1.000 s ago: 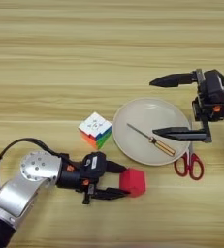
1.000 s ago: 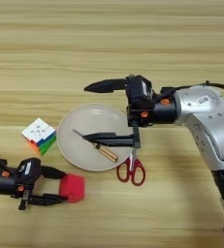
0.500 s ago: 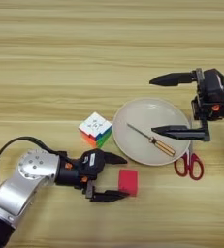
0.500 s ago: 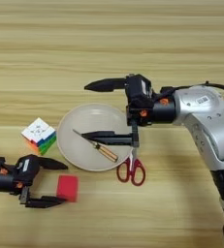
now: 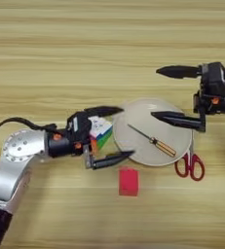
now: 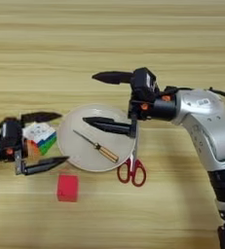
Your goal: Move the objects on the table
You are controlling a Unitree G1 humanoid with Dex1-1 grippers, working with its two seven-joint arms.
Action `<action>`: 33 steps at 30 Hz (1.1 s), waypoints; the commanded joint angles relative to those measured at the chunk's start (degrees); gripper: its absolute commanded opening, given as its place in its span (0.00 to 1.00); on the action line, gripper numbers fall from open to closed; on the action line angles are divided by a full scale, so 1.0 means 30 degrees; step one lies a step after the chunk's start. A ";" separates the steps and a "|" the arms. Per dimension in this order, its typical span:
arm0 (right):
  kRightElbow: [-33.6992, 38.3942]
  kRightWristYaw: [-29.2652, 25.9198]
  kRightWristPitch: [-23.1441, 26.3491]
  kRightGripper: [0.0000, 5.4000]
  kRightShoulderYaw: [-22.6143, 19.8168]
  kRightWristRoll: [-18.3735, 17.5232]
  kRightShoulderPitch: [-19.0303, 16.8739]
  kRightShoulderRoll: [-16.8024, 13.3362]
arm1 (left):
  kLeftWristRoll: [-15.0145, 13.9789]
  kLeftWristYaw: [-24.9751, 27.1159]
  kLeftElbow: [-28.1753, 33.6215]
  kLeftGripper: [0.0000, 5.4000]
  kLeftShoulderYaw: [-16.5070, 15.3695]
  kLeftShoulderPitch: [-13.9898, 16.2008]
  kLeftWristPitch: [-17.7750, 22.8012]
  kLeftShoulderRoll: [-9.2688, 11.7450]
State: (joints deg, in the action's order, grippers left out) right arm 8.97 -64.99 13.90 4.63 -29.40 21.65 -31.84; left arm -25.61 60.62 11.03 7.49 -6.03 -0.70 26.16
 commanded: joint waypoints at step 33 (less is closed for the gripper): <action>0.0091 0.4848 0.0615 1.00 0.2161 0.5467 -0.3178 0.0170 | 0.9119 -1.9597 -0.7049 0.99 -0.3732 -0.4613 -0.4556 -0.6869</action>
State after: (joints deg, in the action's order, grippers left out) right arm 9.62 -50.24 14.62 10.75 -13.45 12.29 -30.95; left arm 0.36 3.60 -8.49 -3.52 -18.43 -12.76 5.80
